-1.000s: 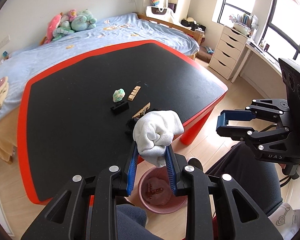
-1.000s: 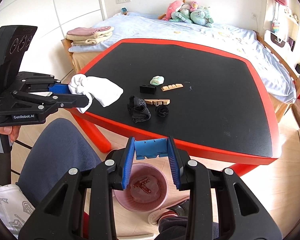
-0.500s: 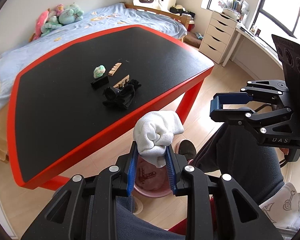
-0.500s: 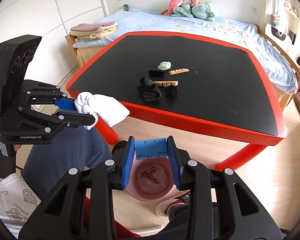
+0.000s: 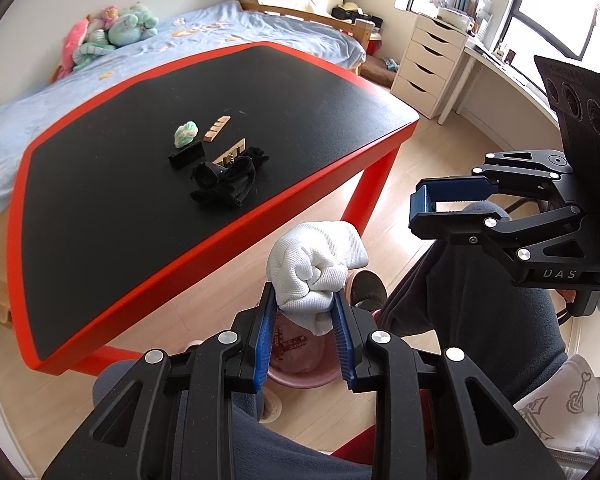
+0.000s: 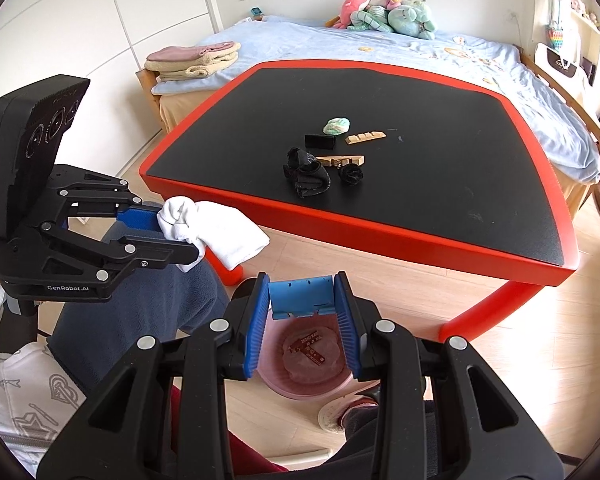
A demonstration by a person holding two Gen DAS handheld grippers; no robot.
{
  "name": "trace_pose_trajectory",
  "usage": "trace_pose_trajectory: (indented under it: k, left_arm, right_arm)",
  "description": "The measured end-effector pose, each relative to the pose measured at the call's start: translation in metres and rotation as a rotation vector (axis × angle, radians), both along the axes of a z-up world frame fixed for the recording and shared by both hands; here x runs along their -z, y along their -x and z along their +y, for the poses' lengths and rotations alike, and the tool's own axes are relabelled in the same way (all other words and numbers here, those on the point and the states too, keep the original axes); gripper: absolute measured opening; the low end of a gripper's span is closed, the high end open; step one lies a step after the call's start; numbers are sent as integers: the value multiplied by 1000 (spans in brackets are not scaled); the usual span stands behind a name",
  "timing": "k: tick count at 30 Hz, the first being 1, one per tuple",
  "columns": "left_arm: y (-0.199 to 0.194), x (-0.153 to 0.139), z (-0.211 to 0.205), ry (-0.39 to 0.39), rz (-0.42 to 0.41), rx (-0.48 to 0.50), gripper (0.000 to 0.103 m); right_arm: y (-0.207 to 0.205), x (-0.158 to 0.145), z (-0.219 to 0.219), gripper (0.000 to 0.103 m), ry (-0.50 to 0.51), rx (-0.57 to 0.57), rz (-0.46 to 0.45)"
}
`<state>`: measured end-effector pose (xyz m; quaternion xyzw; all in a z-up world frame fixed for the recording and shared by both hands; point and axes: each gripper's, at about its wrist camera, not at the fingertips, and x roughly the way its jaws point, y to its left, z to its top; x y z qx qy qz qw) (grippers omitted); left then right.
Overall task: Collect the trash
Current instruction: 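Open both tools over the wastebasket to drop sock and block, then grasp the black sock with the left tool while the right tool grasps the black ring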
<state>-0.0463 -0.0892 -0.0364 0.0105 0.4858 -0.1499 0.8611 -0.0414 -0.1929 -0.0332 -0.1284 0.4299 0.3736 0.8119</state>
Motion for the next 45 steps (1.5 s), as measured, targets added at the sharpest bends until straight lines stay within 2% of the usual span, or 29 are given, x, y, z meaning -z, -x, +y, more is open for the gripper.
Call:
trace_pose_trajectory:
  k: [2, 3, 4, 6, 7, 12, 33, 45]
  left_arm:
    - [-1, 1, 0, -5, -8, -1, 35]
    - [-1, 1, 1, -7, -10, -10, 49]
    - [-2, 1, 3, -3, -15, -25, 68]
    - [-1, 0, 7, 1, -34, -46, 87]
    - [-1, -1, 9, 1, -42, -53, 89]
    - [-2, -1, 15, 14, -38, -80, 95]
    - [-5, -2, 31, 46, -38, -133, 95]
    - [-30, -10, 38, 56, -55, -118, 95]
  right_arm:
    - [-2, 1, 0, 44, 2, 7, 4]
    - [-2, 2, -1, 64, 0, 13, 2]
    - [-3, 2, -2, 81, -5, 21, -1]
    - [-4, 3, -4, 91, -14, 34, 3]
    - [-4, 4, -5, 93, -11, 39, 4]
    - [-7, 8, -5, 96, -5, 57, 16]
    - [-15, 6, -4, 98, -7, 94, 19]
    - [-48, -6, 7, 98, 10, 104, -23]
